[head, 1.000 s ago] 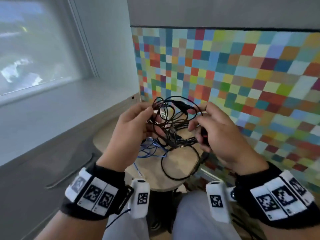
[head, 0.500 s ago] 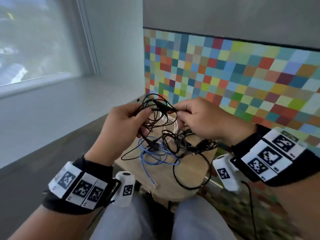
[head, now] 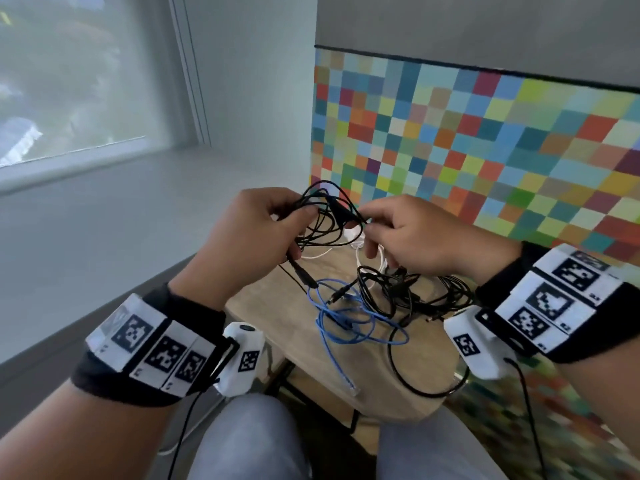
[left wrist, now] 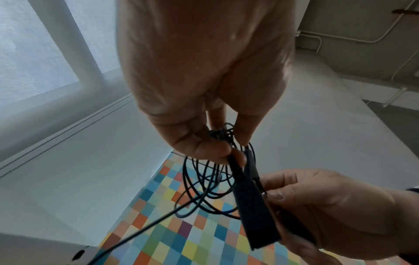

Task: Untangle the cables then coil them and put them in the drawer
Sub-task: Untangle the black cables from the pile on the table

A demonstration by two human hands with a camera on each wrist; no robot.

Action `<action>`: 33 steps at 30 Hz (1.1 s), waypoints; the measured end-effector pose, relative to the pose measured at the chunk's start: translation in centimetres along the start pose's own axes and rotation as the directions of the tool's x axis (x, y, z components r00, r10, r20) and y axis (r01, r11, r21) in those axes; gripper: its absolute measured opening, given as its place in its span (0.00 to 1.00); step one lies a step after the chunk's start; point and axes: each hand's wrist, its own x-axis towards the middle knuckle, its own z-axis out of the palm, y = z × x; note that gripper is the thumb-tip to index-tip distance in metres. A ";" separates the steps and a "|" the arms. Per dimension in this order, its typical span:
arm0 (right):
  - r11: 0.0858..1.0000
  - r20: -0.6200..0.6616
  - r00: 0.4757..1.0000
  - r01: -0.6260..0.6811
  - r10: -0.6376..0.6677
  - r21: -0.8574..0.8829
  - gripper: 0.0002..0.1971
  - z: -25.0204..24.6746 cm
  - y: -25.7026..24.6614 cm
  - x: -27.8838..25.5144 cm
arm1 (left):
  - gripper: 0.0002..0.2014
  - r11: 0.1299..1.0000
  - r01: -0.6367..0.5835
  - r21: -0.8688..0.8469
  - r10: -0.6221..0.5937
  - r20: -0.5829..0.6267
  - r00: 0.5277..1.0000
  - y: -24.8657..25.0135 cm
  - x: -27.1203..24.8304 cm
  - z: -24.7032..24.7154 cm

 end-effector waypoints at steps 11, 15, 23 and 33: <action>0.989 0.051 0.998 -0.043 0.036 0.144 0.12 2.6 6.0 3.1 | 0.06 0.982 0.123 -0.140 -0.125 -0.002 0.992 -4.9 2.4 3.0; 0.978 0.106 0.993 -0.077 0.058 0.195 0.12 1.3 8.9 4.7 | 0.05 0.980 0.177 -0.089 -0.169 0.089 0.982 -5.2 4.7 4.5; 0.987 0.266 0.958 -0.074 0.111 -0.145 0.31 -10.3 6.8 9.4 | 0.08 0.948 0.316 0.038 -0.317 0.171 0.933 -1.1 10.7 3.1; 0.939 0.292 0.956 0.125 -0.027 -0.322 0.18 -18.3 -7.4 22.0 | 0.05 0.973 0.230 -0.019 -0.227 0.092 0.969 2.1 15.1 -0.5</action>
